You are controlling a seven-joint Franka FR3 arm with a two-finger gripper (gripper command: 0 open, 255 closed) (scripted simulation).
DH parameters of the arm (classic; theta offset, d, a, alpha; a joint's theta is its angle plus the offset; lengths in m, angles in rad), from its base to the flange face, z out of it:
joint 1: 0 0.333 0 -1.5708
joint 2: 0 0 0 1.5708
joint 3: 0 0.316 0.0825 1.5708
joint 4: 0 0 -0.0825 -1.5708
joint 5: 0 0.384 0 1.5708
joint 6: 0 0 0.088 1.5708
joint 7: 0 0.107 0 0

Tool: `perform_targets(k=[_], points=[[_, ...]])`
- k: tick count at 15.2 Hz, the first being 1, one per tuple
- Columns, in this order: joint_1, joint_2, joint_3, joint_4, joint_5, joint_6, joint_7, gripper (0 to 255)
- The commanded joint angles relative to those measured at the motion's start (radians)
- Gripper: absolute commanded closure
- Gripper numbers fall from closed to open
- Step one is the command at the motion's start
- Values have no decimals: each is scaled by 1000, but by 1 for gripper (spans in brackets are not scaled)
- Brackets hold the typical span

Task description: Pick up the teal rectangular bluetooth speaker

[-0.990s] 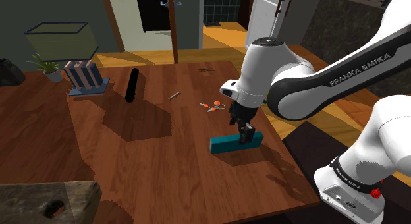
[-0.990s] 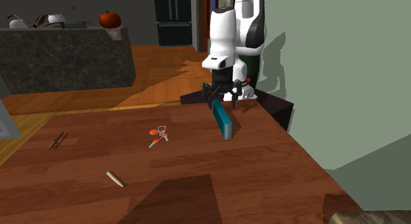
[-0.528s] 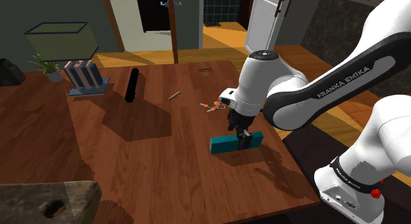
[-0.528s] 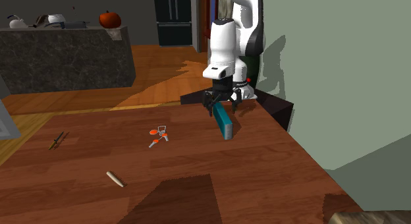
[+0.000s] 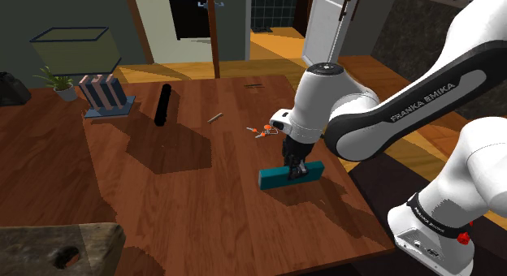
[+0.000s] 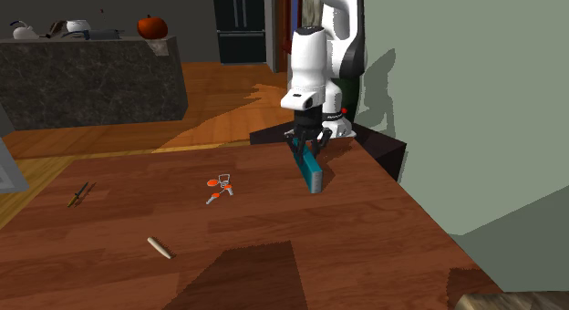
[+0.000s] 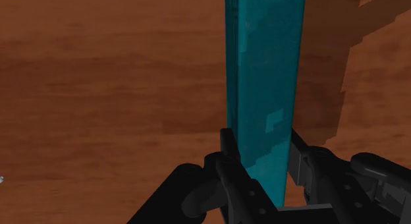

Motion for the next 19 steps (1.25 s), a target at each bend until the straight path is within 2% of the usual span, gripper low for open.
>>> perform_targets(k=[1, 17, 19], points=[[0, 0, 0, -1, 0, -1, 0, 255], [2, -177, -14, 71, 3, -249, 0, 255], [2, -178, -14, 72, 3, -252, 0, 255]])
